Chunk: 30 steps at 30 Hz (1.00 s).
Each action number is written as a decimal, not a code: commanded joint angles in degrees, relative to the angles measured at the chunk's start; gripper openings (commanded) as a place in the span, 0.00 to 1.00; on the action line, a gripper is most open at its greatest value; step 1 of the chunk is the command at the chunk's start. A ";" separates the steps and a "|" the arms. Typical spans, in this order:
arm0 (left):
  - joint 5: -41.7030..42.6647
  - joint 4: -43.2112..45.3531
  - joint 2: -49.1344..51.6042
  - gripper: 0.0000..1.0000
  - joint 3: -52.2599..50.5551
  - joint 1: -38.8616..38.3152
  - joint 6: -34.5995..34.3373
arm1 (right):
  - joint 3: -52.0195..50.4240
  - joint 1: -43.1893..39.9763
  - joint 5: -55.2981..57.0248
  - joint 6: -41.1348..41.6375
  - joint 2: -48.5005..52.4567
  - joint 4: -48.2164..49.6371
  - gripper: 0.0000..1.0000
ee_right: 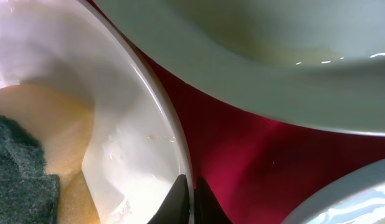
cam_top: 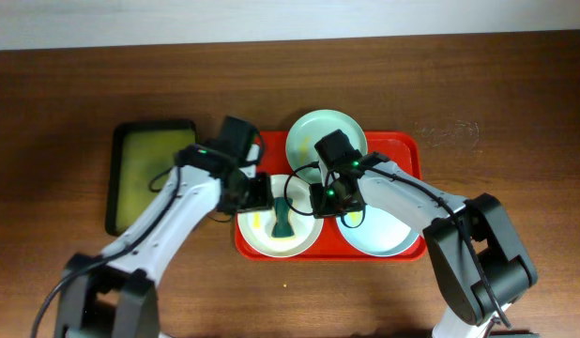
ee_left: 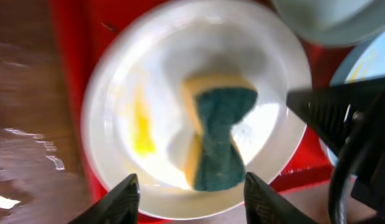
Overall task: Clean dirty plates on tray and stack at the side
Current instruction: 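Scrub the white plate with the sponge in the left gripper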
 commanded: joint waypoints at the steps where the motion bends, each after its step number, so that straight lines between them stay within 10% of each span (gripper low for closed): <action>1: 3.06 0.37 3.96 0.45 -0.52 -3.23 1.44 | -0.42 0.17 -0.24 -0.37 0.61 -0.09 0.04; 18: -3.13 6.45 12.41 0.42 -0.55 -9.42 -0.81 | -0.42 0.17 -0.13 -0.42 0.61 -0.13 0.04; 30: -20.17 4.35 12.44 0.00 -0.33 -8.85 -2.73 | -0.42 0.17 0.20 -0.81 0.61 -0.57 0.04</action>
